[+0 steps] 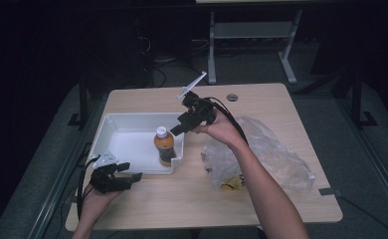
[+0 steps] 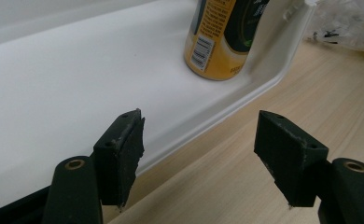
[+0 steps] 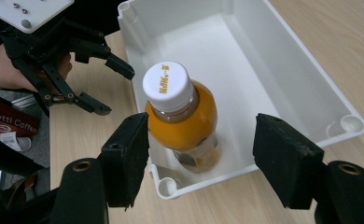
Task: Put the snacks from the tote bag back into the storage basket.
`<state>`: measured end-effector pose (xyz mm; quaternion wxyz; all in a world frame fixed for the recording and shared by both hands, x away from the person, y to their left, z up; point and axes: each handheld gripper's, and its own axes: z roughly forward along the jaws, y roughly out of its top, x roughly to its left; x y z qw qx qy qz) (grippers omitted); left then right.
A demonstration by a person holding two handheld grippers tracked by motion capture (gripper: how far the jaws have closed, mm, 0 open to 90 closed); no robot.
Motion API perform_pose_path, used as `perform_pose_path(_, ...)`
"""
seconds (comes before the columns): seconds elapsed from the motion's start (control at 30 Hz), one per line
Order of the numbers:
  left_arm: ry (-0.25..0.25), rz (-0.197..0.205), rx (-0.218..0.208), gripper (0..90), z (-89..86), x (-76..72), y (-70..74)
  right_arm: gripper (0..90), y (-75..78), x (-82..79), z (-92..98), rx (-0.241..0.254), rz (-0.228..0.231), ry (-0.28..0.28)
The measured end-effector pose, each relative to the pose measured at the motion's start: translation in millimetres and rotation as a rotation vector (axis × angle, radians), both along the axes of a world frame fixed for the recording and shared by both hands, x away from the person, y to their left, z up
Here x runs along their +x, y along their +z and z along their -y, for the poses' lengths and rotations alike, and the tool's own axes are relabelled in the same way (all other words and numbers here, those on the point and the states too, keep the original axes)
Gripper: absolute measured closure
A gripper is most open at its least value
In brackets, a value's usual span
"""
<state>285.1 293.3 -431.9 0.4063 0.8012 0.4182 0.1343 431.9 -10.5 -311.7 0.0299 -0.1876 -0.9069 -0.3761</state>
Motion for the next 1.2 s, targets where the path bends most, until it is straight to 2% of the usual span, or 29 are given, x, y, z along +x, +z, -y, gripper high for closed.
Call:
perform_pose_path(0.7, 0.000, 0.000, -0.003, 32.2, 0.1, 0.1, -0.1, 34.1, 5.6, 0.4, 23.9, 0.014, 0.000, -0.043)
perform_pose_path(0.77, 0.000, -0.001, -0.002, 32.2, 0.2, 0.1, -0.2, 34.0, 5.9, 0.1, 26.1, 0.015, -0.002, -0.049)
perform_pose_path(0.8, -0.012, 0.004, 0.014, 32.2, -0.8, 0.8, 0.2, 33.8, 5.9, 0.2, 27.0, 0.018, 0.000, -0.052)
perform_pose_path(1.2, -0.002, -0.004, -0.002, 32.2, 1.6, -0.2, -0.3, 32.2, 2.5, 1.4, 38.8, 0.024, -0.013, -0.080)
